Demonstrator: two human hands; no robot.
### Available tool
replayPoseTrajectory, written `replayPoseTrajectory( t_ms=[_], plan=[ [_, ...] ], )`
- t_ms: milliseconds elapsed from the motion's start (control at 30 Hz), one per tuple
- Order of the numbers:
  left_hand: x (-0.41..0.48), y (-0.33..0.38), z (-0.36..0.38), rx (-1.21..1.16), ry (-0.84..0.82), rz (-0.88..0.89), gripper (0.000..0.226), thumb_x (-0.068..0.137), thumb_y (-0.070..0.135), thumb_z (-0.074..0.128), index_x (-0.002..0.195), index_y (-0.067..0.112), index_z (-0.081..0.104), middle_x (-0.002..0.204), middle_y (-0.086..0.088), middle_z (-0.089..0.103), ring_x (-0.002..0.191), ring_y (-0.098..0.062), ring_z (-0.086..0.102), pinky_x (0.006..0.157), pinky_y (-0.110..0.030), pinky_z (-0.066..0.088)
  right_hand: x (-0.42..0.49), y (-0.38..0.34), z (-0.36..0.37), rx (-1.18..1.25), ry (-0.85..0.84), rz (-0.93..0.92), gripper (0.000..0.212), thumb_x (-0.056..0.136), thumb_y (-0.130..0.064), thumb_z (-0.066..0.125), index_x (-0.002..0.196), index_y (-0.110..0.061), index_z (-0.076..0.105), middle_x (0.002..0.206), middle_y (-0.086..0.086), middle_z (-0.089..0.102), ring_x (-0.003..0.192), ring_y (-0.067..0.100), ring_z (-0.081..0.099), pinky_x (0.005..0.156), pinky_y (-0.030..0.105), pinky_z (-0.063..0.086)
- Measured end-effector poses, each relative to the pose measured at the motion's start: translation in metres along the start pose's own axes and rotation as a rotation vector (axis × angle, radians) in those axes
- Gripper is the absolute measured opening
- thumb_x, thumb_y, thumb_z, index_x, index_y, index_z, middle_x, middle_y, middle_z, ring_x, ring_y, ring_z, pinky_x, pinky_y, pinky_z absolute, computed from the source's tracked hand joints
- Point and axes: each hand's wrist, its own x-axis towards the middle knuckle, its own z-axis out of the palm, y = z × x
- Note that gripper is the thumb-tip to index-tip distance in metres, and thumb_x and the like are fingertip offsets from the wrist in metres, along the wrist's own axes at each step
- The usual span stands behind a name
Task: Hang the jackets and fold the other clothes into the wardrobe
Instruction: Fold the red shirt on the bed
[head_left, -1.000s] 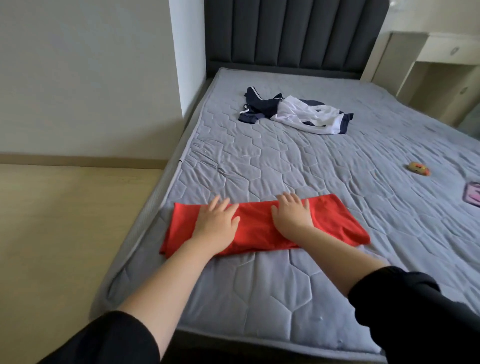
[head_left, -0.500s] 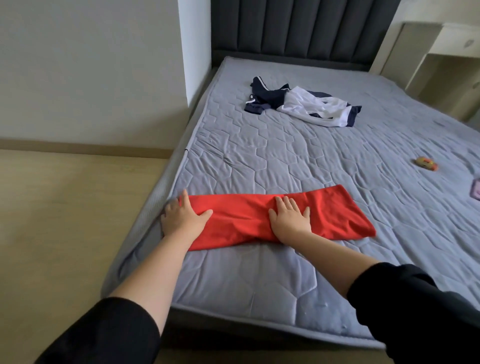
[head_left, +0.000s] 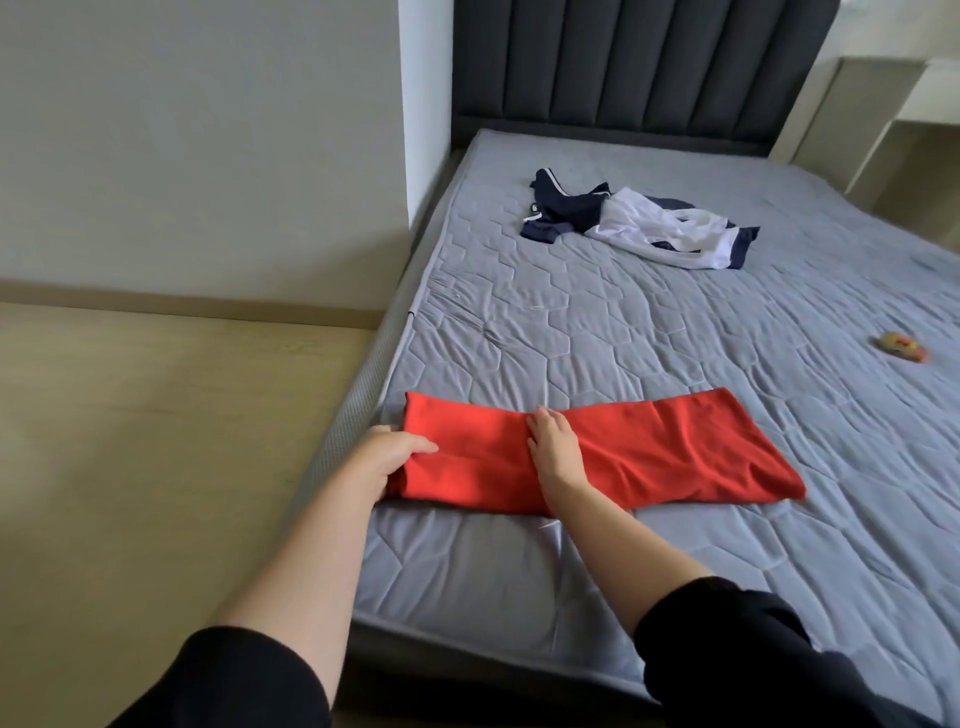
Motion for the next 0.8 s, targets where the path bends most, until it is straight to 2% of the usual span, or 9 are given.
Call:
replayPoseTrajectory(
  t_ms=[67,200,300,400,467,533,600,700,800],
  plan=[
    [0.001,0.004,-0.001,-0.039,0.012,0.006,0.021,0.076,-0.005,0.068,0.097,0.000,0.067,0.079,-0.014,0.067,0.067,-0.025,0.063,0.066,-0.030,0.051,0.003,-0.010,0.000,0.097,0.029,0.037,0.022,0.100,-0.020,0.039,0.106,-0.012,0.058,0.120,0.020,0.058,0.125,0.036,0.046,0.106,0.045,0.037],
    [0.002,0.017,-0.008,-0.169,0.037,0.051,0.016,0.076,-0.005,0.065,0.089,0.006,0.065,0.076,-0.011,0.066,0.061,-0.022,0.061,0.054,-0.023,0.048,0.006,-0.023,0.005,0.182,0.022,0.006,0.025,0.098,-0.016,0.037,0.105,-0.005,0.059,0.131,0.021,0.052,0.128,0.036,0.043,0.108,0.043,0.033],
    [-0.002,0.025,-0.014,-0.301,0.093,0.066,0.013,0.075,-0.004,0.064,0.083,0.005,0.065,0.073,-0.010,0.066,0.058,-0.021,0.060,0.056,-0.024,0.047,0.001,-0.029,0.016,0.267,-0.018,0.021,0.022,0.098,-0.026,0.040,0.110,-0.019,0.058,0.133,0.011,0.054,0.125,0.024,0.047,0.111,0.037,0.030],
    [-0.004,0.034,-0.032,-0.399,0.118,0.063,0.014,0.076,-0.001,0.063,0.089,0.006,0.064,0.081,-0.011,0.068,0.062,-0.021,0.060,0.063,-0.026,0.048,-0.001,-0.036,0.027,0.311,-0.038,0.032,0.029,0.097,-0.028,0.044,0.115,-0.013,0.061,0.134,0.013,0.055,0.127,0.024,0.048,0.106,0.034,0.035],
    [-0.004,0.040,-0.048,-0.424,0.135,0.073,0.020,0.074,0.003,0.064,0.094,0.008,0.064,0.098,-0.014,0.064,0.073,-0.025,0.058,0.072,-0.032,0.046,-0.004,-0.040,0.036,0.275,-0.027,0.021,0.024,0.097,-0.023,0.044,0.112,-0.016,0.061,0.127,0.007,0.058,0.124,0.018,0.049,0.103,0.030,0.034],
    [-0.006,0.044,-0.061,-0.422,0.159,0.083,0.021,0.071,0.005,0.066,0.093,0.009,0.065,0.101,-0.014,0.064,0.079,-0.026,0.059,0.076,-0.034,0.045,-0.005,-0.041,0.044,0.210,0.032,-0.020,0.028,0.099,-0.016,0.039,0.116,-0.014,0.060,0.127,0.006,0.057,0.120,0.019,0.051,0.102,0.028,0.035],
    [-0.007,0.045,-0.065,-0.425,0.167,0.092,0.025,0.071,0.004,0.066,0.096,0.007,0.066,0.101,-0.015,0.064,0.082,-0.027,0.059,0.078,-0.035,0.045,-0.011,-0.039,0.049,0.152,0.141,-0.121,0.034,0.099,-0.015,0.037,0.124,-0.009,0.059,0.131,0.006,0.056,0.121,0.018,0.049,0.101,0.023,0.034],
    [-0.008,0.046,-0.065,-0.439,0.131,0.091,0.017,0.073,0.004,0.064,0.090,0.006,0.066,0.095,-0.014,0.064,0.076,-0.027,0.060,0.074,-0.034,0.047,-0.008,-0.035,0.054,0.069,0.198,-0.243,0.036,0.098,-0.017,0.037,0.127,-0.008,0.057,0.129,0.003,0.058,0.117,0.013,0.049,0.088,0.011,0.029],
    [-0.010,0.049,-0.058,-0.440,0.059,0.100,0.010,0.078,0.002,0.060,0.086,0.008,0.064,0.085,-0.011,0.064,0.069,-0.023,0.060,0.067,-0.029,0.047,-0.005,-0.032,0.053,0.003,0.210,-0.240,0.035,0.100,-0.018,0.035,0.125,-0.007,0.057,0.133,0.007,0.056,0.121,0.019,0.048,0.091,0.019,0.029]
  ],
)
